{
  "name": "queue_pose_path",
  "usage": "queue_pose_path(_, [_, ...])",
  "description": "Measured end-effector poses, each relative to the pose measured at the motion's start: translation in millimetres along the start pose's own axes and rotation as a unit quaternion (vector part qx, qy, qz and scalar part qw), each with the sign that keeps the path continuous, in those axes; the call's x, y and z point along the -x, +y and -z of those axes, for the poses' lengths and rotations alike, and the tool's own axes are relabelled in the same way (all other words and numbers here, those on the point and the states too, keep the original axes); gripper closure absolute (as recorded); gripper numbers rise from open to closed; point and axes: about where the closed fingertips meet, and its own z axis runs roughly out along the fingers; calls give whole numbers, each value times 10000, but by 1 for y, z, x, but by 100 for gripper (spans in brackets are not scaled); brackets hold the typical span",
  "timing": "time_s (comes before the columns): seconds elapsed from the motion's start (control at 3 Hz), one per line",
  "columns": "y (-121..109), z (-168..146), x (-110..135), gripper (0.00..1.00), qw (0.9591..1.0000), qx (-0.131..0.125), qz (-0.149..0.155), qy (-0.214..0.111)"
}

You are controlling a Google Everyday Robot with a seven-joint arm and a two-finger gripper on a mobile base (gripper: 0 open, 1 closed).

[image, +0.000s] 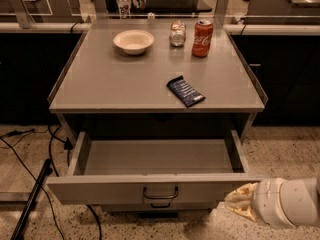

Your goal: Close top drawer

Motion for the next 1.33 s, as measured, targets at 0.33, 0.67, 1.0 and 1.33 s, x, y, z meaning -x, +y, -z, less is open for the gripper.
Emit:
queue_pose_path(0.33, [-9,-19,8,100,9985,-394,207,-317])
queue_pose_path(0.67, [-26,-36,11,100,9928,-1022,553,-285])
queue_pose_path(1.0, [-31,-34,11,100,9920,-1112,543,-264])
queue_pose_path(1.33, [-31,-48,2,100,9899,-1212,708,-211])
